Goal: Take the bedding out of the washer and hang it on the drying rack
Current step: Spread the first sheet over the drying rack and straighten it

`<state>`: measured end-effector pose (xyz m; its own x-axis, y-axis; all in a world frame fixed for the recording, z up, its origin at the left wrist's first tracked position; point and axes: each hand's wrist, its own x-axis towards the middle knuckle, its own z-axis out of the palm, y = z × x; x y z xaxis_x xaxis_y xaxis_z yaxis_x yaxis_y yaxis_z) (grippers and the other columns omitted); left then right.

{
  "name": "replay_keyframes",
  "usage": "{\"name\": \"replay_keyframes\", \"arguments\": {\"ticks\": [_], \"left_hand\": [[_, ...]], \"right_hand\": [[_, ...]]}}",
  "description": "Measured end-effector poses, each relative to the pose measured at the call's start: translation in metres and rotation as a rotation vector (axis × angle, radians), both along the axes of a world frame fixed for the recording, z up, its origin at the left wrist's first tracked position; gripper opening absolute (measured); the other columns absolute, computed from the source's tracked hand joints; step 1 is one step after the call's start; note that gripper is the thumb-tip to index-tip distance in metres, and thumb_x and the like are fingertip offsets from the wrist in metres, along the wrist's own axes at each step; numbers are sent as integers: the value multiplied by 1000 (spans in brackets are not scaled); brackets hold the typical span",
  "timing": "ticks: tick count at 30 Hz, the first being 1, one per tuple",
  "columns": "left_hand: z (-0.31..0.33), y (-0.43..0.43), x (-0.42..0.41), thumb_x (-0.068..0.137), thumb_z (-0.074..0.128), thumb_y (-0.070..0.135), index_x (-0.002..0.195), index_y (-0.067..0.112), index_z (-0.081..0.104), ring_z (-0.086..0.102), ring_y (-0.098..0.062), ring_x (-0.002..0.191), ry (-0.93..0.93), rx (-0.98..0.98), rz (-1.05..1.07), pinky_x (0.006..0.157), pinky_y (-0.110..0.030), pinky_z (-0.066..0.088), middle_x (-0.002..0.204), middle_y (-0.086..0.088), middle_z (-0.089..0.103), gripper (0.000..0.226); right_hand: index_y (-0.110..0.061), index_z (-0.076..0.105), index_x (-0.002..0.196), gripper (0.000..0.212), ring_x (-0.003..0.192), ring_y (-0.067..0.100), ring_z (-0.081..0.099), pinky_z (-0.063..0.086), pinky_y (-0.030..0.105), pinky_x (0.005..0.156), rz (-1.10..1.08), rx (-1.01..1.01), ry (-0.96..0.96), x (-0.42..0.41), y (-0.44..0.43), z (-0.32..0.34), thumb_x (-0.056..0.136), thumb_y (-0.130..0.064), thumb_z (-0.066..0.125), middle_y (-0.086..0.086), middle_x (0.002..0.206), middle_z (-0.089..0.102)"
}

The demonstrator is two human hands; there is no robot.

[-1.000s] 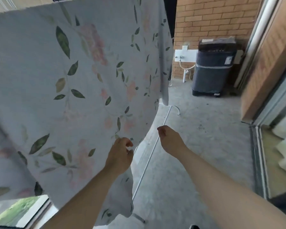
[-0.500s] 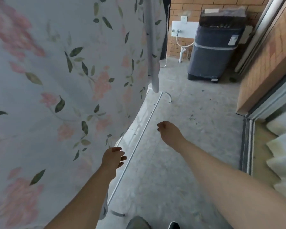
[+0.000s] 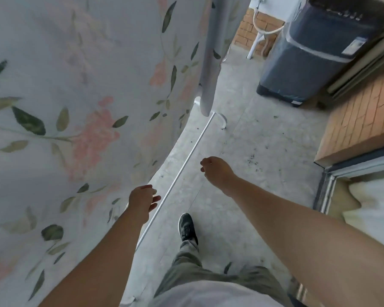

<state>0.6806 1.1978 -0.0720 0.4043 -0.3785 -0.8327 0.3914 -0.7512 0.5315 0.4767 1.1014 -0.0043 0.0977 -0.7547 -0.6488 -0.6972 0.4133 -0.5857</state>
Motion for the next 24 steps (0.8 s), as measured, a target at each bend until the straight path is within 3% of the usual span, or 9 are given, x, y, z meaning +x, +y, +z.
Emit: {"name": "replay_keyframes", "arguments": {"ticks": [5,9,12,16,21,24], "left_hand": [[-12,-72,7,97,53,3,113,13,61,69,-20,79,48,66,36,65,-30,51,97,-6,66,20],[-29,-108,9,97,54,7,113,14,63,71,-18,79,60,123,89,63,-29,52,99,-4,68,20],[-43,-125,2,96,54,3,110,13,63,70,-18,79,79,171,180,64,-30,51,95,-4,68,19],[-65,-146,-32,98,54,4,107,13,63,70,-19,80,63,213,337,65,-30,51,94,-4,68,17],[-107,-171,-77,100,54,10,99,13,63,70,-23,85,185,158,646,69,-32,49,92,-4,68,10],[-150,-185,-100,104,49,20,103,13,59,68,-23,88,307,103,802,71,-33,48,96,-4,69,12]], "right_hand": [[-1,64,117,44,112,35,62,50,47,100,-69,111,12,11,-86,-30,107,-33,35,19,121,66],[1,62,125,45,97,27,59,50,48,97,-101,203,-48,9,-133,-49,104,-30,37,21,124,65],[3,63,124,43,94,27,63,53,42,93,-151,248,-81,5,-173,-63,105,-27,37,19,117,69],[-4,65,122,39,101,24,68,52,41,99,-217,433,-128,-4,-225,-100,107,-27,37,11,119,71],[-18,63,88,34,108,26,69,55,44,97,-154,510,-94,-13,-269,-159,106,-32,38,10,115,72],[-15,65,92,34,104,26,70,56,44,95,-190,563,-125,-13,-285,-203,107,-33,39,10,110,73]]}}
